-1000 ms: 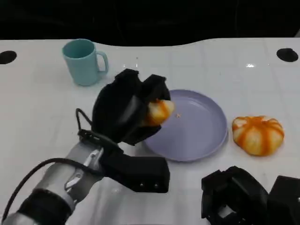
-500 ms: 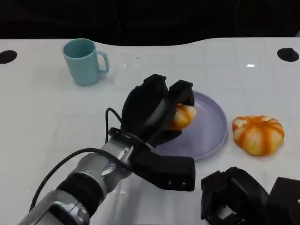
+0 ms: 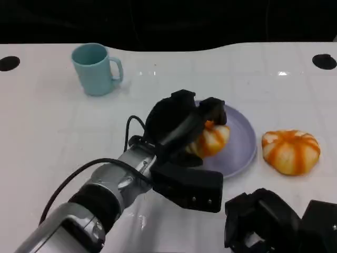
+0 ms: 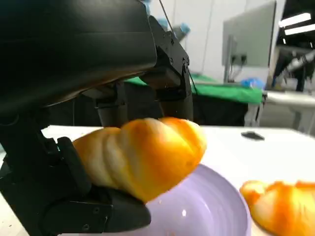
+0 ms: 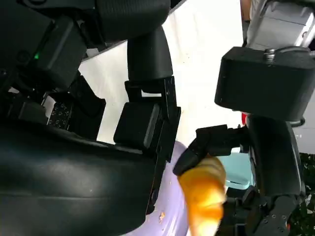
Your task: Grasp the bread from the table and place it into the plate.
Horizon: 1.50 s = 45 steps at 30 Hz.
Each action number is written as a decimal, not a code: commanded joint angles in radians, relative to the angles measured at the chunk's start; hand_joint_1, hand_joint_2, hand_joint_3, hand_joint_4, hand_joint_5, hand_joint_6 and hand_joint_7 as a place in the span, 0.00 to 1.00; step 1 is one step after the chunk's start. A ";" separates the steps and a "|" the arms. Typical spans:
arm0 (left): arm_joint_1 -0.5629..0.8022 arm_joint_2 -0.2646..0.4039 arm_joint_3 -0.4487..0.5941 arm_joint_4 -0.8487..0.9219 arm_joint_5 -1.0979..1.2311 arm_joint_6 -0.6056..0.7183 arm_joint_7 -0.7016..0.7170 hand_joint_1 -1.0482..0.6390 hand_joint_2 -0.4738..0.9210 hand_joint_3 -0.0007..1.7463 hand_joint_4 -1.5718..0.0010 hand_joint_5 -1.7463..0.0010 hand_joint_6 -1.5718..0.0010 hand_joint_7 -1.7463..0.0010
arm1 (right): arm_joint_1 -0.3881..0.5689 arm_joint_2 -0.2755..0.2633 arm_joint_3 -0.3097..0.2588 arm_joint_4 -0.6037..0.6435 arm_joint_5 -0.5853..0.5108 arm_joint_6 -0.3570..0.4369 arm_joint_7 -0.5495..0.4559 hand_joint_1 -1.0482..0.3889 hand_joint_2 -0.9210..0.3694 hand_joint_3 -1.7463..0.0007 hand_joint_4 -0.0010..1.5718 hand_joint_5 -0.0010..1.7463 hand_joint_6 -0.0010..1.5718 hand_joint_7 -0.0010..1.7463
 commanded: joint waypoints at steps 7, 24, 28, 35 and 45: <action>0.023 0.084 -0.047 -0.226 0.044 0.217 -0.339 0.02 1.00 0.17 1.00 0.80 1.00 0.98 | 0.012 -0.005 -0.003 -0.010 0.008 -0.009 0.006 0.00 0.60 0.29 0.96 0.73 1.00 0.55; 0.189 0.217 0.052 -0.520 -0.077 0.139 -0.419 0.06 1.00 0.19 1.00 0.61 0.94 0.93 | 0.006 -0.005 -0.011 0.001 0.021 -0.009 0.017 0.00 0.60 0.30 0.97 0.72 1.00 0.55; 0.240 0.227 0.107 -0.541 -0.156 0.041 -0.383 0.18 1.00 0.15 0.92 0.53 0.87 0.89 | 0.006 -0.005 -0.012 -0.001 0.024 -0.007 0.019 0.00 0.59 0.31 0.97 0.72 1.00 0.55; 0.358 0.241 0.215 -0.564 -0.274 -0.148 -0.304 0.27 1.00 0.15 0.72 0.44 0.71 0.82 | 0.008 -0.004 -0.011 -0.004 0.019 -0.001 0.010 0.00 0.61 0.30 0.97 0.73 1.00 0.55; 0.469 0.249 0.306 -0.522 -0.377 -0.375 -0.284 0.25 1.00 0.17 0.57 0.19 0.60 0.48 | 0.004 -0.009 -0.010 -0.001 0.020 -0.006 0.019 0.00 0.61 0.29 0.97 0.73 1.00 0.55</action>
